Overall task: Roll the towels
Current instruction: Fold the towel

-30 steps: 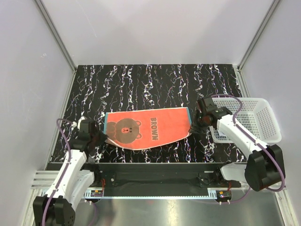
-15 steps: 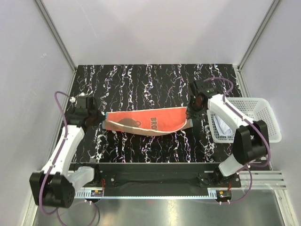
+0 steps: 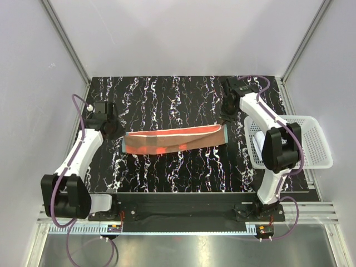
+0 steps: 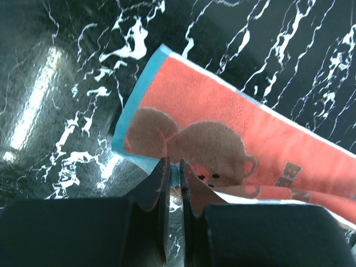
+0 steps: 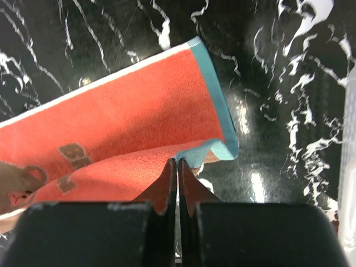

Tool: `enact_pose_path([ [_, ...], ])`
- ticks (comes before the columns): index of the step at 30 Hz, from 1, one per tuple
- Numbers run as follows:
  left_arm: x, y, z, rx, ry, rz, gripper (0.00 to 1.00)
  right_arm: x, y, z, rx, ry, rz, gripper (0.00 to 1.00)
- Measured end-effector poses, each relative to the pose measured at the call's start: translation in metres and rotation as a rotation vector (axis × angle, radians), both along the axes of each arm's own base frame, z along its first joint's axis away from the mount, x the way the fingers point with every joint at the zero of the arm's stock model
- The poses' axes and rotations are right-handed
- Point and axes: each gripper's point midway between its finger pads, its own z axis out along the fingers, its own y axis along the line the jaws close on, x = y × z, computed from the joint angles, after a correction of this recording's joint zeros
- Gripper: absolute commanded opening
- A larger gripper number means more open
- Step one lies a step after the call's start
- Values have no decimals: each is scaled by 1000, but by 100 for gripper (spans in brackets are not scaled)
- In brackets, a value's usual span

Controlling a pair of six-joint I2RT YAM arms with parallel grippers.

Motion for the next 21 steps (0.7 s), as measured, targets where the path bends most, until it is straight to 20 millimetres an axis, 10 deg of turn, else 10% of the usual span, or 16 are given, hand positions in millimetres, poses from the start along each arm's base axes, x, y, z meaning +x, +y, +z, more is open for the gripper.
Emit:
enact_pose_path([
  [21, 37, 14, -48, 73, 174, 7, 0, 40, -4, -44, -40, 91, 34, 0],
])
